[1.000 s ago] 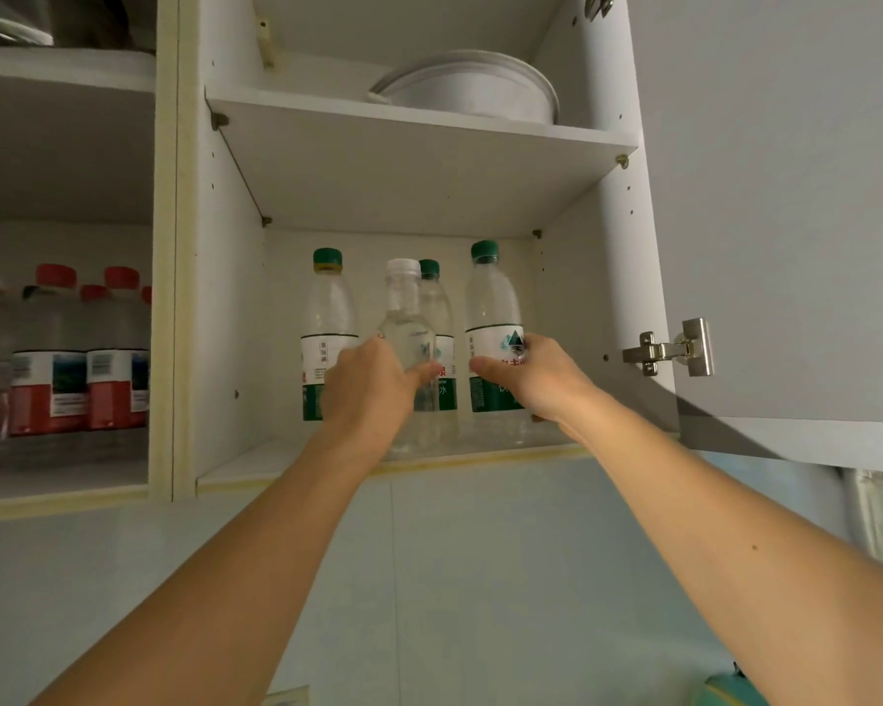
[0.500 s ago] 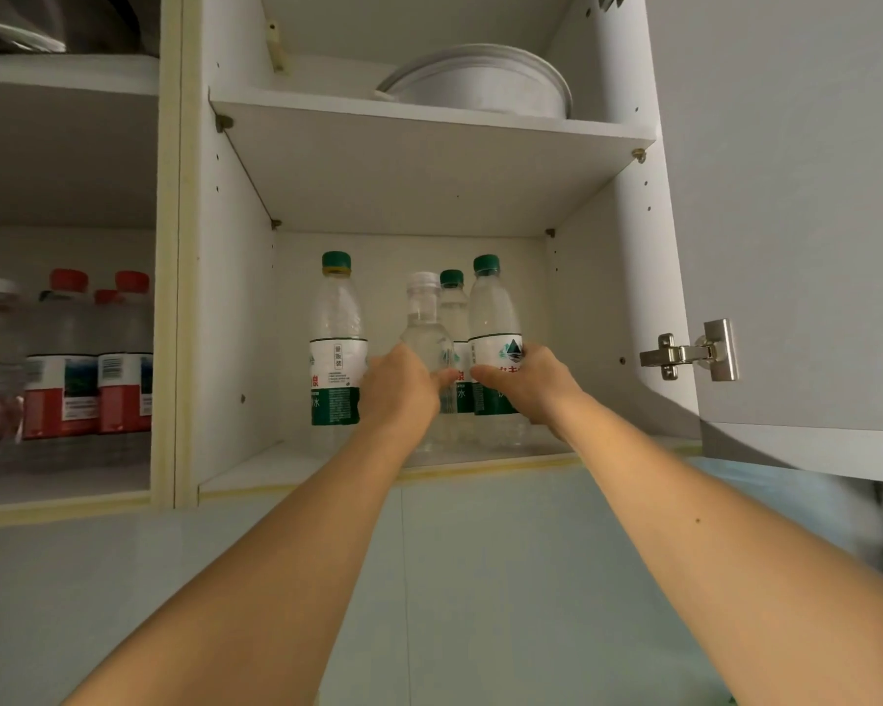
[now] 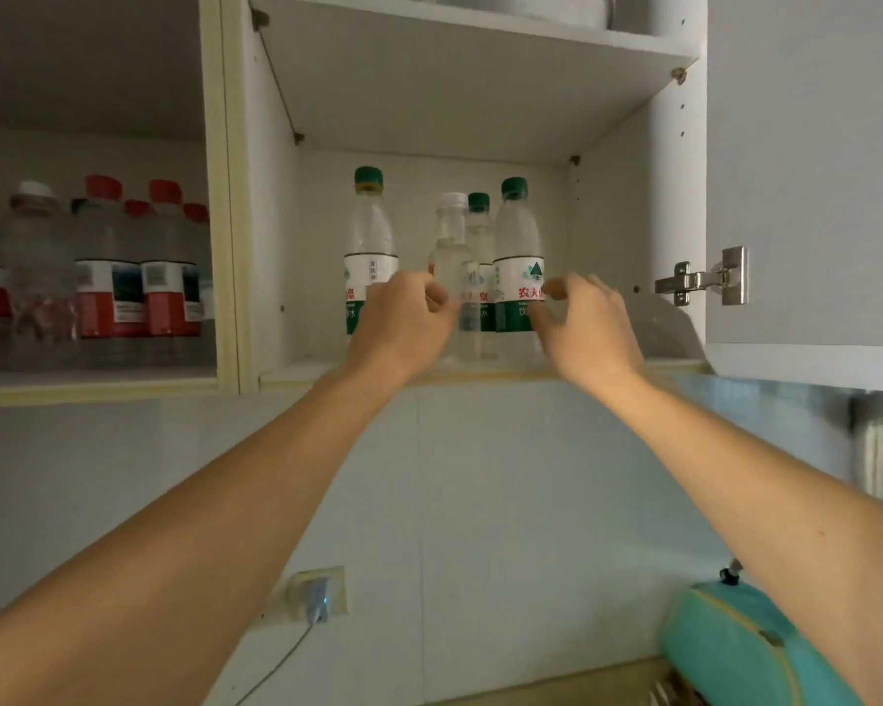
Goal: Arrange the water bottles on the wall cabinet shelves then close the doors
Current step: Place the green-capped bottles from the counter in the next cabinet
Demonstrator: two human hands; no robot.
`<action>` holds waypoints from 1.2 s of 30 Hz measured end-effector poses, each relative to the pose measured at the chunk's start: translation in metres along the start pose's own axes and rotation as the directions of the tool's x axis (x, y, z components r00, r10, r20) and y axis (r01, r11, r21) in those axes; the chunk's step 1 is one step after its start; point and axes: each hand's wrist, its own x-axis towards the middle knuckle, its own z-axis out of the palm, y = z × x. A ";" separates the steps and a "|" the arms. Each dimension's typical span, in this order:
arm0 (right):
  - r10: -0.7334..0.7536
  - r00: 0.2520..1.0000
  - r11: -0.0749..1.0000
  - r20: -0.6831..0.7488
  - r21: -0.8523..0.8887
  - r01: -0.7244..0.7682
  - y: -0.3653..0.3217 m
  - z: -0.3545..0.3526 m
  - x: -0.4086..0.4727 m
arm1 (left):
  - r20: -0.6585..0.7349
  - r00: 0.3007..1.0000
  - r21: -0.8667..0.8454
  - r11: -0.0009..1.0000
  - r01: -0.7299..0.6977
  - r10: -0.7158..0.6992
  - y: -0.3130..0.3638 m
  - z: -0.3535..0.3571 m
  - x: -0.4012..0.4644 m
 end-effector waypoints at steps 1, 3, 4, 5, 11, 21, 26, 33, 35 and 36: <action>-0.034 0.999 0.999 -0.033 0.012 0.034 -0.004 -0.004 -0.011 | 0.022 1.000 -0.057 0.998 -0.018 0.019 0.000 -0.006 -0.010; -0.087 0.993 0.995 -0.081 0.051 0.091 -0.013 -0.010 -0.038 | 0.074 0.997 -0.201 0.979 -0.018 0.033 -0.001 -0.017 -0.033; -0.105 0.990 0.991 -0.090 0.076 0.112 -0.017 -0.012 -0.055 | 0.105 0.994 -0.259 0.966 -0.004 0.033 -0.003 -0.021 -0.047; -0.116 0.990 0.986 -0.085 0.108 0.125 -0.022 -0.012 -0.072 | 0.137 0.990 -0.291 0.957 0.010 0.032 -0.007 -0.024 -0.061; -0.044 0.986 0.980 0.162 0.200 0.011 -0.023 0.004 -0.184 | 0.317 0.946 -0.319 0.932 0.175 -0.069 -0.045 -0.019 -0.159; 0.301 0.778 0.923 0.552 0.037 -0.384 0.026 0.035 -0.369 | 0.586 0.756 -0.231 0.834 0.501 -0.292 -0.124 0.047 -0.328; 0.407 0.548 0.881 0.730 -0.155 -0.448 0.055 0.045 -0.443 | 0.692 0.595 -0.080 0.776 0.626 -0.409 -0.156 0.083 -0.416; 0.468 0.287 0.805 0.836 -0.269 -0.529 0.103 0.063 -0.514 | 0.697 0.419 0.253 0.746 0.616 -0.582 -0.188 0.123 -0.507; 0.490 0.223 0.772 0.843 -0.300 -0.561 0.115 0.072 -0.526 | 0.679 0.391 0.323 0.732 0.601 -0.621 -0.191 0.137 -0.519; 0.499 0.193 0.752 0.845 -0.311 -0.581 0.120 0.078 -0.532 | 0.669 0.377 0.362 0.724 0.587 -0.641 -0.193 0.144 -0.524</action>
